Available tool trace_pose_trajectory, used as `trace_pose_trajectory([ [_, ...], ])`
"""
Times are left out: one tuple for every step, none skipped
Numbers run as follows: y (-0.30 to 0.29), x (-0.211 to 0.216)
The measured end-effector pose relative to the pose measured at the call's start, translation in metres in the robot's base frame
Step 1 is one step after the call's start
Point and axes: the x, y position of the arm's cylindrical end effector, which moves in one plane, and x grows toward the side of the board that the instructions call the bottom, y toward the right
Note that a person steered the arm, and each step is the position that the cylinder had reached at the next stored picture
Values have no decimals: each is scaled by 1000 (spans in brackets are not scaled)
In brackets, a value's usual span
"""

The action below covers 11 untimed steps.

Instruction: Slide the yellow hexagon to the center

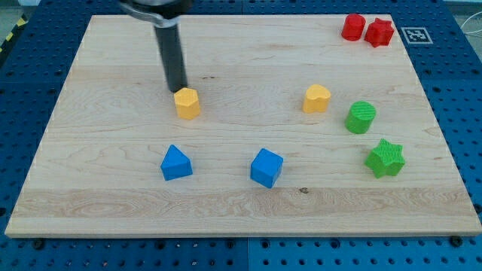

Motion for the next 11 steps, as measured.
trace_pose_trajectory([
  [-47, 23],
  [-56, 76],
  [-28, 67],
  [21, 28],
  [73, 17],
  [64, 18],
  [29, 18],
  [42, 33],
  [69, 65],
  [98, 83],
  [143, 71],
])
